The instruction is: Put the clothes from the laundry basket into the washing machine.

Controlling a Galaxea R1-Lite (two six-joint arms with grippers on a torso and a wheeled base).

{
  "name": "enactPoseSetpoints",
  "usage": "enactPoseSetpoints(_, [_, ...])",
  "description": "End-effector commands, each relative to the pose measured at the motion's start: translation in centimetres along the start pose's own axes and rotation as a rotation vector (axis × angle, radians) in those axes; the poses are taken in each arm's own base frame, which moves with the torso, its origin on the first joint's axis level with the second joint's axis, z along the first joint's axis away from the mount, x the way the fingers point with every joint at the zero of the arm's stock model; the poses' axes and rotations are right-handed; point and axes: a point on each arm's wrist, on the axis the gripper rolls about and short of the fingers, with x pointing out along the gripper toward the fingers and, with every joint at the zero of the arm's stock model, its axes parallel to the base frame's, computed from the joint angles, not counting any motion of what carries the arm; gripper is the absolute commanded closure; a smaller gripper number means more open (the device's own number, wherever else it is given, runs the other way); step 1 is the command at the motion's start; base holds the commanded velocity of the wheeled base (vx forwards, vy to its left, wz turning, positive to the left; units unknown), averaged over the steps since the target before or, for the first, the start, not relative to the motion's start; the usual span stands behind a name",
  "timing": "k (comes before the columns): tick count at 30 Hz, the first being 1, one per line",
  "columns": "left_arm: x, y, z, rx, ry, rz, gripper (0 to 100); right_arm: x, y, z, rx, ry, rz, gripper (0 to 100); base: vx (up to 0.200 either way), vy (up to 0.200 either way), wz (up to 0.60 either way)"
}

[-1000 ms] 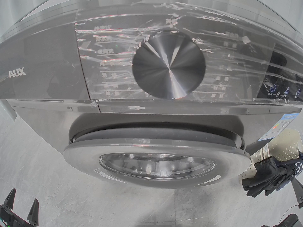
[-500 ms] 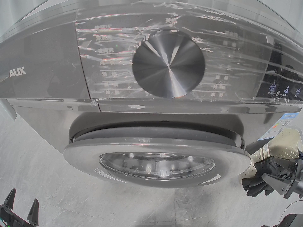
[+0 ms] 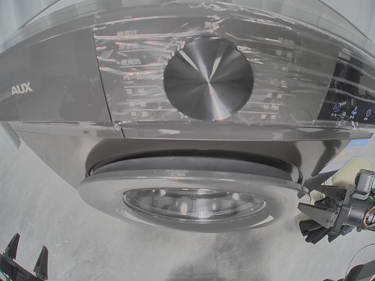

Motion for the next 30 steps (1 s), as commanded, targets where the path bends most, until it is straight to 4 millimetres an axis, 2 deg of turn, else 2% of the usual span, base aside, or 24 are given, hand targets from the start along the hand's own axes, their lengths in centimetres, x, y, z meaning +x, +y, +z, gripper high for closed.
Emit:
enactPoseSetpoints(1, [0.0, 0.0, -0.5, 0.0, 0.003, 0.001, 0, 1.3, 0.3, -0.1, 0.0, 0.048, 0.012, 0, 0.0, 0.0, 0.0])
enactPoseSetpoints(6, [0.0, 0.0, -0.5, 0.0, 0.005, 0.001, 0, 1.6, 1.2, -0.5, -0.018, 0.07, 0.051, 0, 0.0, 0.0, 0.0])
enactPoseSetpoints(12, [0.0, 0.0, -0.5, 0.0, 0.005, 0.001, 0, 1.6, 1.5, -0.9, -0.025, 0.09, 0.068, 0, 0.0, 0.0, 0.0])
enactPoseSetpoints(21, [0.0, 0.0, -0.5, 0.0, 0.005, 0.001, 0, 0.0, 1.3, -2.8, -0.035, 0.119, 0.085, 0, 0.0, 0.0, 0.0])
enactPoseSetpoints(27, [0.0, 0.0, -0.5, 0.0, 0.003, 0.001, 0, 0.4, 1.3, -2.1, -0.032, 0.103, 0.078, 0, 0.0, 0.0, 0.0])
enactPoseSetpoints(30, [0.0, 0.0, -0.5, 0.0, 0.003, 0.001, 0, 1.1, 1.4, -1.8, -0.034, 0.11, 0.073, 0, -0.2, 0.0, 0.0])
